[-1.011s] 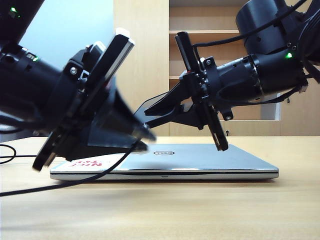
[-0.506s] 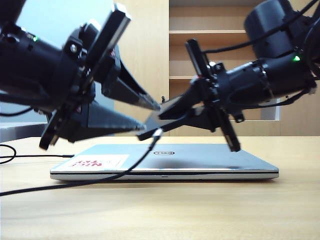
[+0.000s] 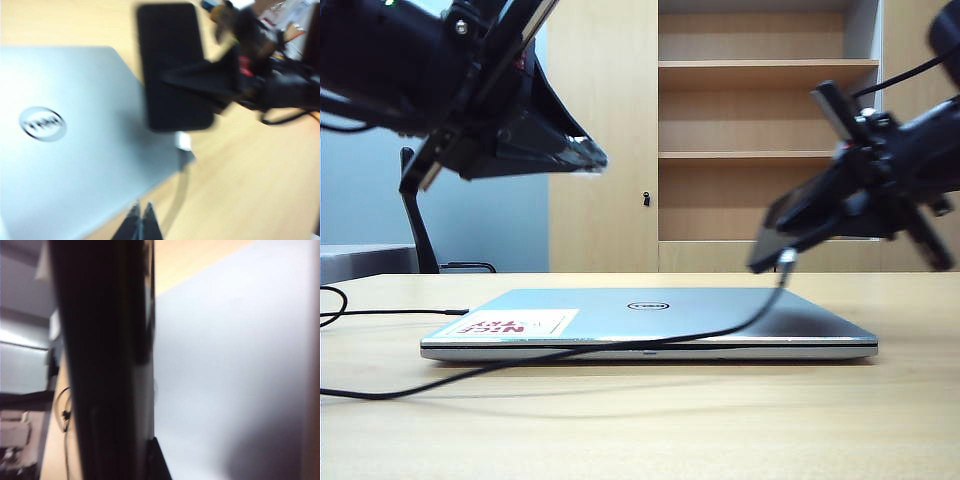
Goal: Pick up the charging cable and the phone, plug the charging cable into the charging port on the phone, and finally place them back on the table.
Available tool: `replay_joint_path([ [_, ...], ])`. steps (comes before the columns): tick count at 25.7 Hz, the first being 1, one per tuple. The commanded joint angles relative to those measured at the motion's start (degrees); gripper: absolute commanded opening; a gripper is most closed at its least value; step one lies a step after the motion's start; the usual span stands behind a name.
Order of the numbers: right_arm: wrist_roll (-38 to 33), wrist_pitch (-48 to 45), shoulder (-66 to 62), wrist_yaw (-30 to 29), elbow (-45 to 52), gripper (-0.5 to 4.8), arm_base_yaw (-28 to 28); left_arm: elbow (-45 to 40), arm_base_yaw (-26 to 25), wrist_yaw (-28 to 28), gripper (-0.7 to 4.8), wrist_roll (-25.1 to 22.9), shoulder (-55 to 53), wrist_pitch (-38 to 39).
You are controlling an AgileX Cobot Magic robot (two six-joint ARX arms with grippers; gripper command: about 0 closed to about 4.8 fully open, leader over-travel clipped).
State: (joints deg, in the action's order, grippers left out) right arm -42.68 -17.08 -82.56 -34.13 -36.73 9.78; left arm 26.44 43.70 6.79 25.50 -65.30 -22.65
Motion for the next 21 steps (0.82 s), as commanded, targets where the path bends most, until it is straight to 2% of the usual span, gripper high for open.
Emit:
replay_joint_path([
  [1,6.8,9.5,2.5,-2.4,-1.8,-0.06,-5.0,3.6,-3.0,-0.1,-0.05,-4.9,0.2,5.8],
  [6,19.8,28.2,2.4,-3.3,-7.6,-0.06,-10.6,5.5,-7.5,-0.1,-0.05,-6.3,0.2,7.7],
  [9,24.1,34.6,1.9,-3.3,-10.8,-0.06,-13.1,5.5,-8.6,-0.1,-0.05,-6.3,0.2,8.0],
  [12,25.8,37.9,0.4,-3.5,-13.1,-0.06,-15.2,5.5,-8.5,-0.1,-0.05,-7.5,0.2,8.9],
  [21,27.6,37.8,-6.4,-4.8,-15.3,-0.06,-15.4,5.5,-8.5,-0.1,-0.05,-7.7,0.2,8.9],
])
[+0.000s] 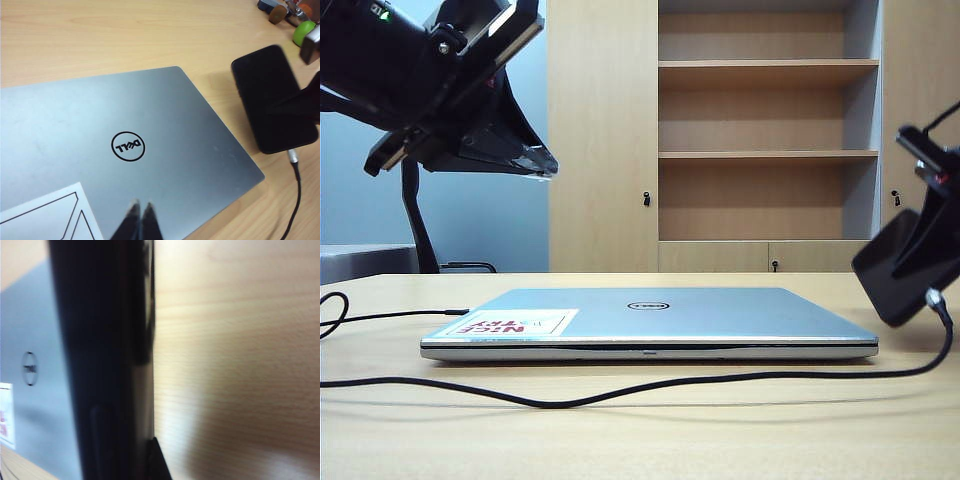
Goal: Pick up the charging cable and the phone, plug the charging cable into the charging port on the phone, and finally place them back on the table.
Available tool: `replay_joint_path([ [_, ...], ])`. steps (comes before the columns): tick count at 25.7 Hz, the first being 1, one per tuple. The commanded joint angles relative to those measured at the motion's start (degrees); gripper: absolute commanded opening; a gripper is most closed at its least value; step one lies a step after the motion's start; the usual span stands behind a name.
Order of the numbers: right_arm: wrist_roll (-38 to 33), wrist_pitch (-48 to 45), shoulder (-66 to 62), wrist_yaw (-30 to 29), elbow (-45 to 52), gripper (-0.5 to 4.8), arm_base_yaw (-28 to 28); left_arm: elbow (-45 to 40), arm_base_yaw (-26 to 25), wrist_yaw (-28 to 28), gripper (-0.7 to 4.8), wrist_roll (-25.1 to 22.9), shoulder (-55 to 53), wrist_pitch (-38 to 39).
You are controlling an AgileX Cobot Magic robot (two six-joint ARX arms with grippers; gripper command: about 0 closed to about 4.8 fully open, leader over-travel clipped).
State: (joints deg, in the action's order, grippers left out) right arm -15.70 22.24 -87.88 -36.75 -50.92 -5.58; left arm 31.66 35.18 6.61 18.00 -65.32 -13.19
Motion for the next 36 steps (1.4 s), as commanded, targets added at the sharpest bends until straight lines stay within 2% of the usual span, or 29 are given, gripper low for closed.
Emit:
replay_joint_path([
  [1,0.6,-1.4,-1.9,-2.2,-1.3,-0.06,-0.1,0.2,0.0,0.1,-0.05,-0.2,0.2,-0.6],
  [11,0.6,-2.7,-5.8,-1.7,-1.5,-0.04,0.0,0.2,0.0,0.1,-0.05,-0.2,0.2,-0.6],
  [13,0.6,-3.1,-5.7,-1.5,-1.5,0.42,-0.1,0.2,0.0,0.1,-0.05,-0.2,0.2,-0.6],
  [14,0.6,-3.2,-5.7,-1.2,-1.6,0.95,-0.1,0.2,0.0,0.1,-0.05,-0.2,0.2,-0.6],
  [16,0.6,-2.7,-5.7,-0.2,-2.0,1.6,-0.1,0.2,0.0,0.1,-0.05,-0.2,0.2,-0.6],
  [18,0.6,-1.8,-5.7,0.9,-3.0,1.64,-0.1,0.2,0.0,0.1,-0.05,-0.2,0.2,-0.6],
  [21,2.1,1.6,-5.6,3.0,-5.5,1.64,-0.2,0.2,0.0,0.1,-0.05,-0.2,0.2,-0.6],
  [28,9.4,16.1,-5.6,13.4,-14.7,1.63,-0.1,0.2,0.0,0.1,-0.05,-0.2,0.2,-0.6],
  [31,10.2,21.7,-5.6,16.3,-19.3,1.6,-0.1,0.3,0.0,0.1,-0.05,-0.2,0.2,-0.6],
  [33,10.2,24.9,-5.5,16.0,-22.7,1.07,-0.1,0.3,0.0,0.1,-0.05,-0.9,0.5,-0.5],
  [35,10.5,26.4,-4.8,16.0,-24.7,0.16,0.3,0.4,0.0,0.1,-0.05,-2.1,1.2,-0.3],
  [36,11.2,26.7,-4.1,16.1,-25.3,0.05,0.5,0.6,0.0,0.1,-0.05,-2.6,1.7,0.3],
])
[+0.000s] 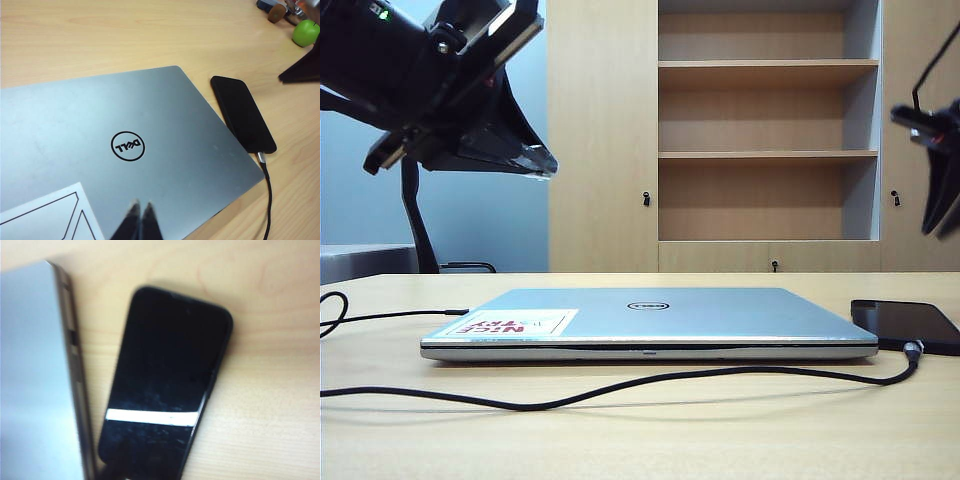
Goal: Pick up the charging cable and the phone, plug the charging cable into the charging port on the phone, and finally place them back on the table.
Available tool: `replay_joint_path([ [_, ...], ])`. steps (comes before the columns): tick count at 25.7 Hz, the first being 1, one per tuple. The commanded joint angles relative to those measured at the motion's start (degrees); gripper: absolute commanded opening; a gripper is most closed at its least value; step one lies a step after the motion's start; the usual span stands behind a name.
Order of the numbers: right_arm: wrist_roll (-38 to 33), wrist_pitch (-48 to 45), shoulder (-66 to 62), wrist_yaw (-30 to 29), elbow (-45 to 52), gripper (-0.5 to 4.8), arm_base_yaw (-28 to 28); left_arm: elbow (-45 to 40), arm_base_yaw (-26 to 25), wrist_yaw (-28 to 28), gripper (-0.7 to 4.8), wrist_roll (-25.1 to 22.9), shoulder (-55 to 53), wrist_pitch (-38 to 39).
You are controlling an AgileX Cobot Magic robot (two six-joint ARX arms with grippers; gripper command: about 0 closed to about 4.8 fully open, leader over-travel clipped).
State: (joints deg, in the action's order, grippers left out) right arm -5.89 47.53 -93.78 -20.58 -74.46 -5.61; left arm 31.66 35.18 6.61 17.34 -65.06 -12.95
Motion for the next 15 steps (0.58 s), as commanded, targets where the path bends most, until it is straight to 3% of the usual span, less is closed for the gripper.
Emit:
replay_joint_path([
  [1,1.6,1.6,2.7,-0.1,-2.2,-0.03,0.8,0.9,0.0,0.1,-0.05,-2.3,2.0,1.0],
  [7,1.5,-0.3,12.3,3.1,-0.6,-0.02,3.0,1.5,-0.1,0.1,-0.05,-4.1,7.4,8.8],
  [10,1.4,-7.0,21.9,4.7,6.1,-0.02,5.6,1.2,-1.0,0.1,-0.05,-4.1,10.8,14.8],
  [15,-0.4,-17.2,34.1,7.0,17.3,-0.02,8.5,-1.0,-2.7,0.1,-0.05,-4.1,14.2,17.0],
])
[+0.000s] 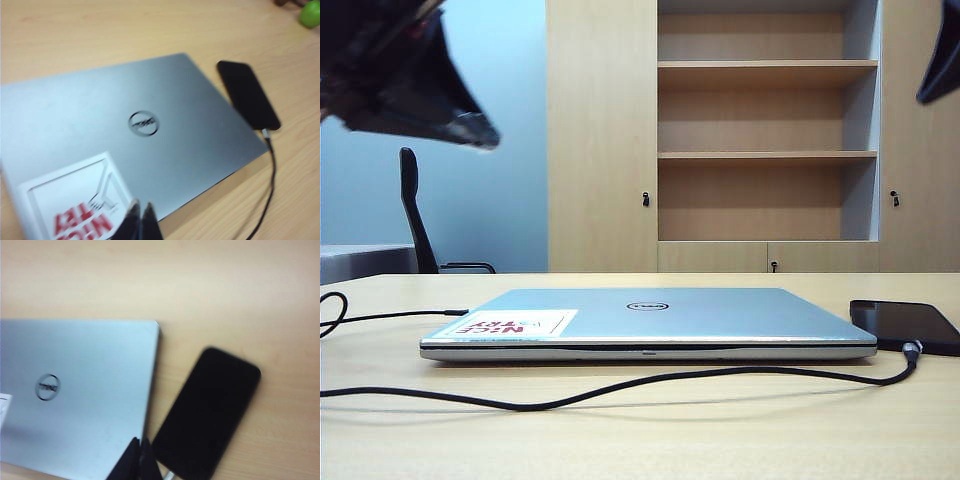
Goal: Pick up the charging cable and the phone, plug the charging cable into the charging port on the phone, and finally place them back on the table.
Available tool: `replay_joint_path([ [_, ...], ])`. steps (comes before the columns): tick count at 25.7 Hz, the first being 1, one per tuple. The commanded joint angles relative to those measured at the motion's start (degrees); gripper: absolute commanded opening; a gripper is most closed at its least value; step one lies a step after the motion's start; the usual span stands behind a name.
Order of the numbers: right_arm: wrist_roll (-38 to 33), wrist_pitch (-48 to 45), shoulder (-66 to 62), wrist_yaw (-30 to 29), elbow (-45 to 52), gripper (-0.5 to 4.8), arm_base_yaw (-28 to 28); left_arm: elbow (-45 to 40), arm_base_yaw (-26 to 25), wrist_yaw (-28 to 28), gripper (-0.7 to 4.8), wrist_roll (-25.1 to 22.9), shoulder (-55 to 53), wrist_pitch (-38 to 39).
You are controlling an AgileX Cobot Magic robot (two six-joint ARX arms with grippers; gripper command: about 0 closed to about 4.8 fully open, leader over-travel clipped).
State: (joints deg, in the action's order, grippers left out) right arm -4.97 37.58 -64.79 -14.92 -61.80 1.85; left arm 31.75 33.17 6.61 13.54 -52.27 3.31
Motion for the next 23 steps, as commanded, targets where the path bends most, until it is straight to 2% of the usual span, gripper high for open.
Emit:
replay_joint_path([
  [1,-1.4,-8.8,7.3,1.3,6.6,-0.02,1.3,-1.9,-0.9,0.1,-0.05,-0.3,2.3,0.8],
  [6,-1.4,-15.5,20.5,2.3,18.2,-0.02,2.3,-5.7,-0.8,0.1,-0.05,-1.5,6.0,0.0],
  [9,-1.5,-15.5,28.7,3.1,24.4,-0.02,2.3,-8.5,-0.8,0.1,-0.05,-1.6,7.7,-2.3],
  [16,-1.5,-15.6,38.4,3.4,31.3,-0.01,2.3,-13.2,-0.8,0.1,-0.05,-1.6,8.8,-6.2],
  [20,-1.4,-16.0,43.8,3.5,35.8,-0.01,2.3,-16.5,-0.8,0.1,-0.05,-1.6,8.9,-13.3],
  [23,-1.5,-16.7,45.8,4.2,38.5,-0.01,2.3,-17.6,-0.8,0.1,-0.05,-1.6,8.9,-15.9],
])
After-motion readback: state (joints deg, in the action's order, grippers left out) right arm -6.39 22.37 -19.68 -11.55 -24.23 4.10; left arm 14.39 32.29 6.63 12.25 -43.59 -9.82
